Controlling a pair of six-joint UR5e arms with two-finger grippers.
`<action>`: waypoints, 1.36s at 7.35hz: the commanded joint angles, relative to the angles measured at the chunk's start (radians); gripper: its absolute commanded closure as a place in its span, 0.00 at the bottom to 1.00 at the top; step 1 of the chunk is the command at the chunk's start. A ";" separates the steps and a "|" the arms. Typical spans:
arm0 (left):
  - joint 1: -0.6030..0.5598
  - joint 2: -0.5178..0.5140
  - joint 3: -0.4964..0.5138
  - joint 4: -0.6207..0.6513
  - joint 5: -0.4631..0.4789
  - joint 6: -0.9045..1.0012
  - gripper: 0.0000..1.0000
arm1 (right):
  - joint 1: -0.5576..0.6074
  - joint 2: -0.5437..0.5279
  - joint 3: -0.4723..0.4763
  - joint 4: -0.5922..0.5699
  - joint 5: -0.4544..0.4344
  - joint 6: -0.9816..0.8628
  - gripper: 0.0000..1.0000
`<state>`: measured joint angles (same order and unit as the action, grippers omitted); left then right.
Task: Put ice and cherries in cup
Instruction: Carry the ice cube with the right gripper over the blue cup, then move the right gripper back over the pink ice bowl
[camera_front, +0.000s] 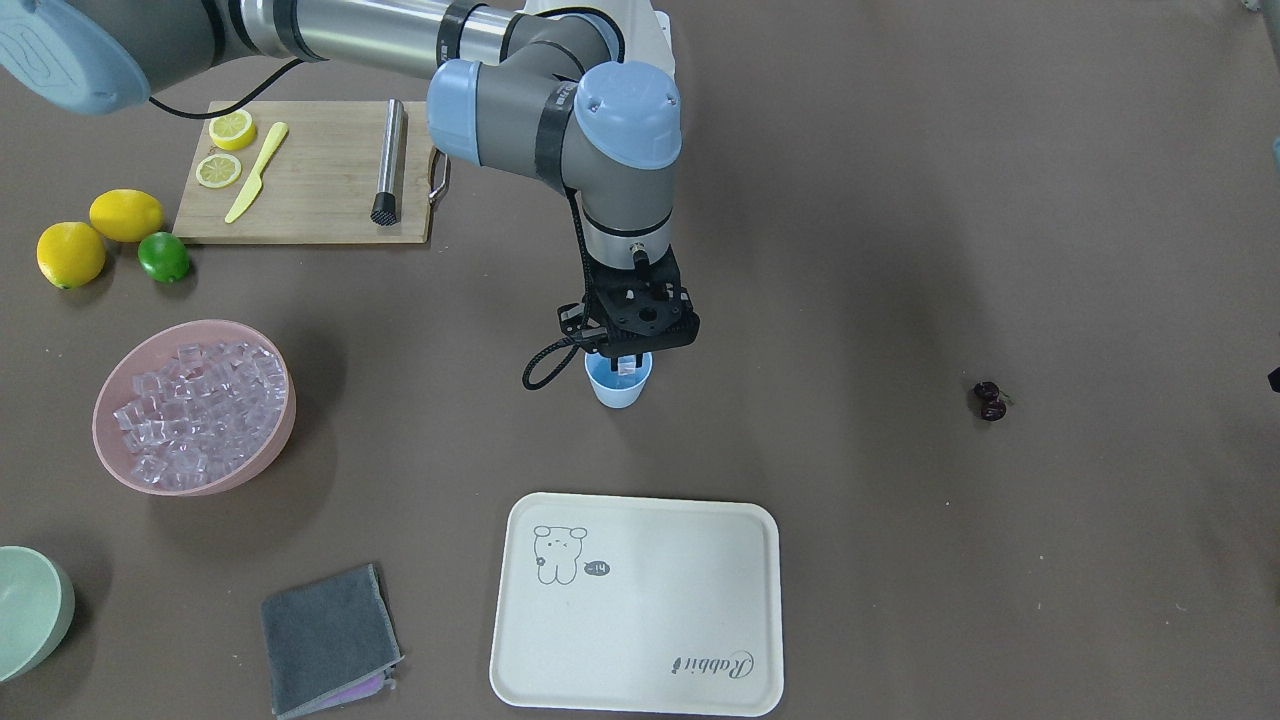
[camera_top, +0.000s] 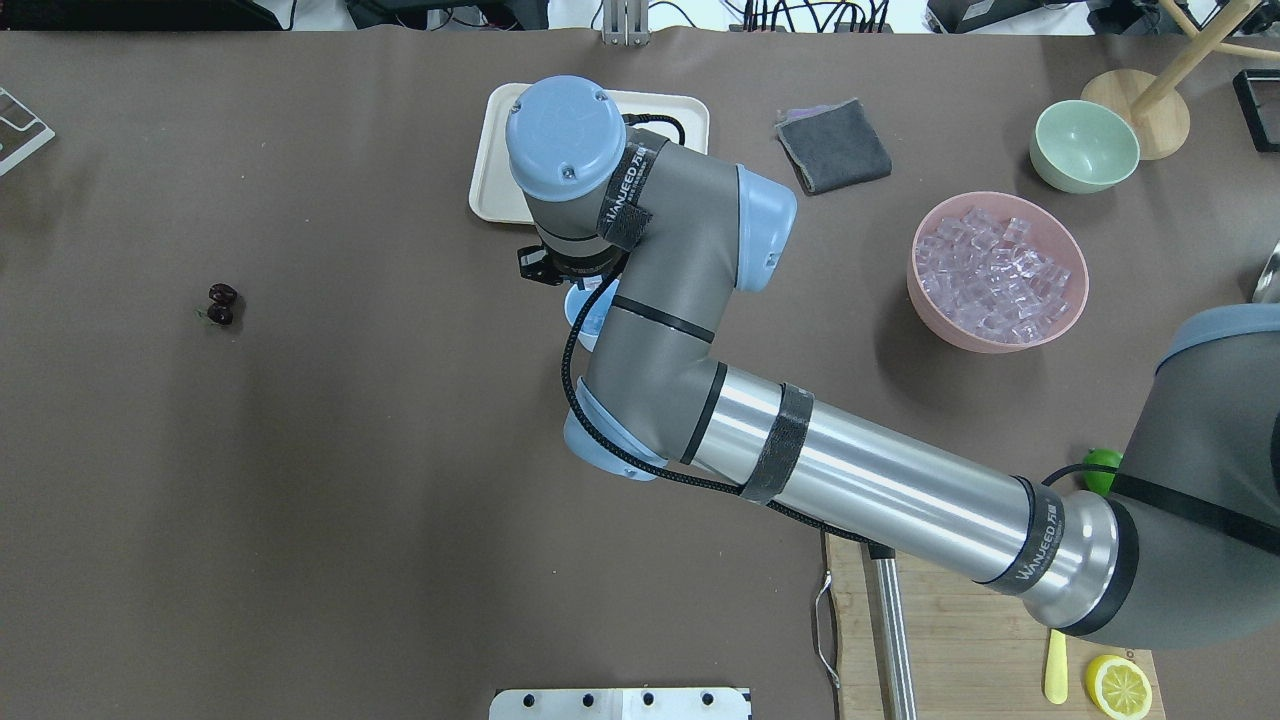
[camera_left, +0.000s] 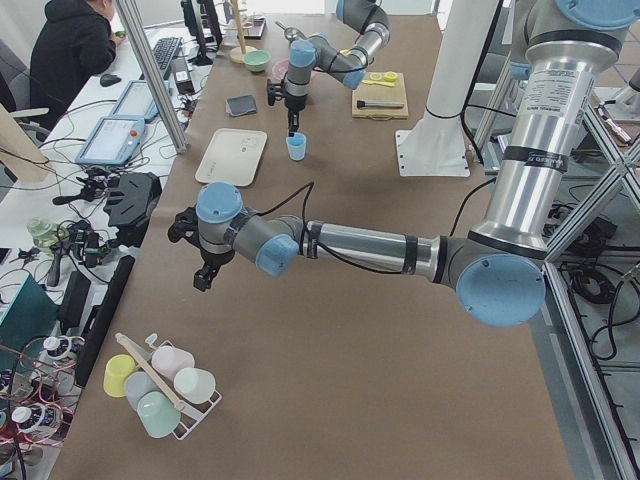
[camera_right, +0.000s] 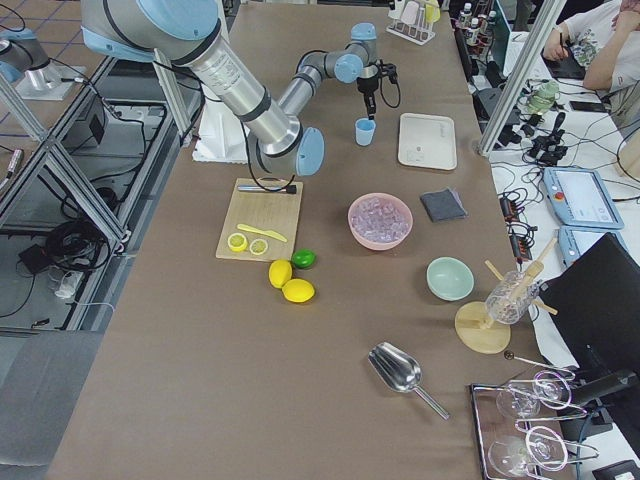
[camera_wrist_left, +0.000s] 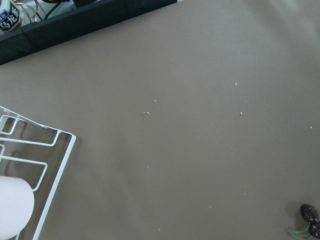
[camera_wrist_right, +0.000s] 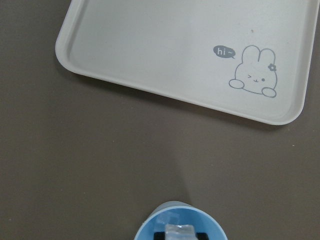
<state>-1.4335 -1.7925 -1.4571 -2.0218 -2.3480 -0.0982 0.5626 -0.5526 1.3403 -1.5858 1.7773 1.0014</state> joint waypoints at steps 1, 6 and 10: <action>0.001 -0.002 0.004 0.000 0.001 0.000 0.02 | -0.003 -0.007 0.011 0.001 -0.007 0.008 0.01; 0.002 -0.007 0.011 0.000 0.001 -0.003 0.02 | 0.288 -0.462 0.377 0.003 0.174 -0.405 0.10; 0.047 -0.002 0.024 -0.068 0.001 -0.115 0.02 | 0.356 -0.719 0.354 0.214 0.134 -0.609 0.13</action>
<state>-1.4050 -1.7975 -1.4394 -2.0801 -2.3475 -0.1975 0.8902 -1.2318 1.7338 -1.4160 1.9270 0.4754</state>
